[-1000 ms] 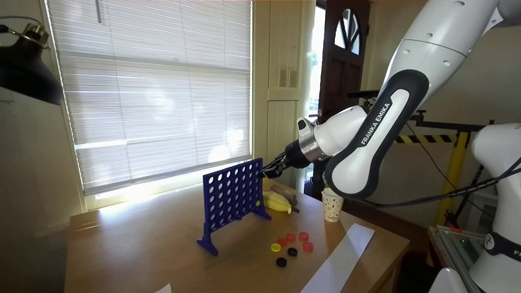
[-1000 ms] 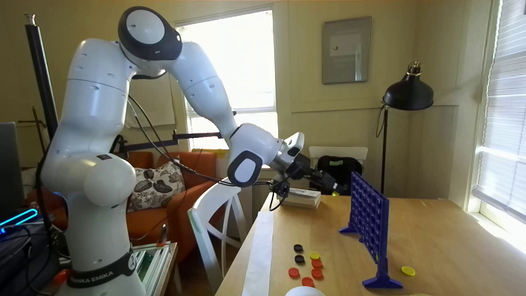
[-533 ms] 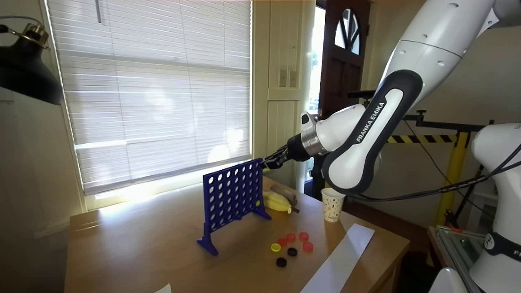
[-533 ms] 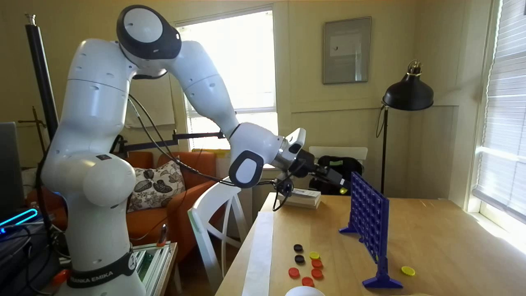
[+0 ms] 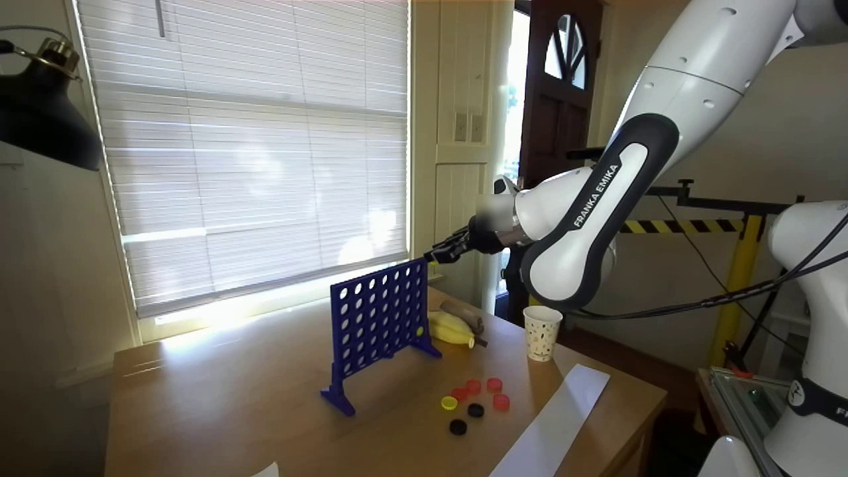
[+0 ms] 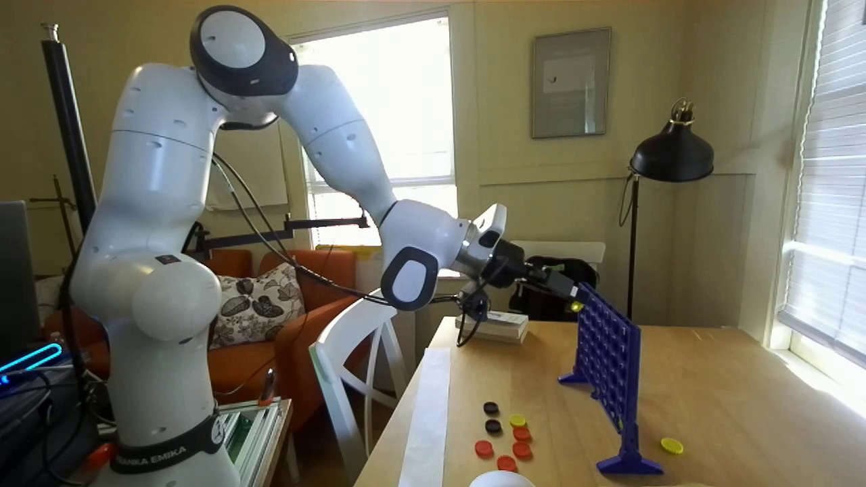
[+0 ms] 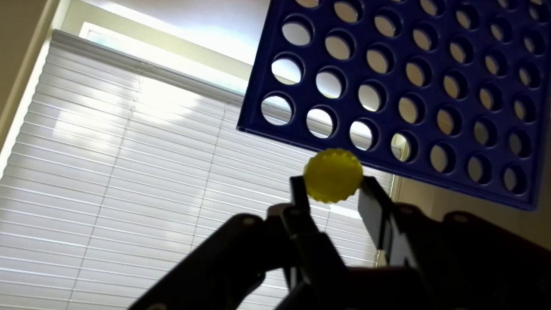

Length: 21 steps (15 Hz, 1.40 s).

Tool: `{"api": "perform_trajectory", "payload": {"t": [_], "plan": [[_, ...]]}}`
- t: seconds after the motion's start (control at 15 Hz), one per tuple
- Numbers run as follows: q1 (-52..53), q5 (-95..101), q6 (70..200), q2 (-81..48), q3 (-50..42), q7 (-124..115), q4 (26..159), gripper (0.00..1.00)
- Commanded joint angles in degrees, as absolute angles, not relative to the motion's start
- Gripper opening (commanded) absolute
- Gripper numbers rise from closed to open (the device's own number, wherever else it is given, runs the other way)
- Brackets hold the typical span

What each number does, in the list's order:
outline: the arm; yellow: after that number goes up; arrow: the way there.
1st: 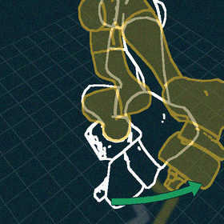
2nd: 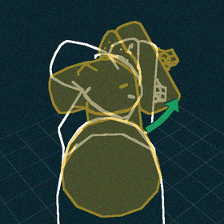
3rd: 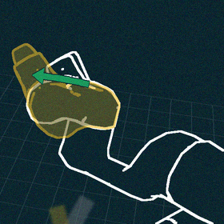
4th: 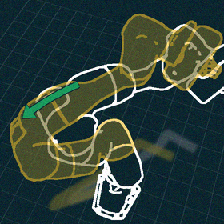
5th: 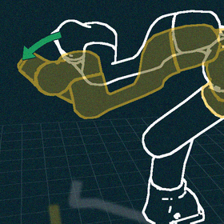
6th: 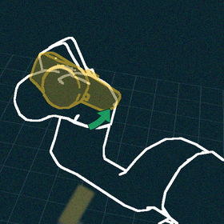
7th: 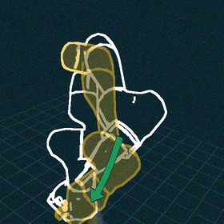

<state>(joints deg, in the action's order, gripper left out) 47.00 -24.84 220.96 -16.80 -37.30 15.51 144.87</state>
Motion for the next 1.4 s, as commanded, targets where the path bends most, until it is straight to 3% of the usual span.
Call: {"api": "perform_trajectory", "payload": {"t": [0.0,0.47,0.53,1.0,1.07,1.33], "plan": [[35.09,-20.60,224.40,-15.35,-27.12,14.95,143.68,0.10],[12.94,-10.00,229.01,-16.86,-8.96,10.41,142.21,0.10],[13.41,-13.37,227.80,-16.06,-8.25,13.98,142.77,0.35],[11.25,-12.18,227.95,-16.14,-6.67,12.93,142.79,0.35],[11.49,-13.20,228.03,-16.47,-6.87,13.54,142.42,0.10],[10.37,-14.20,229.02,-17.69,-6.30,14.66,141.23,0.10]]}}
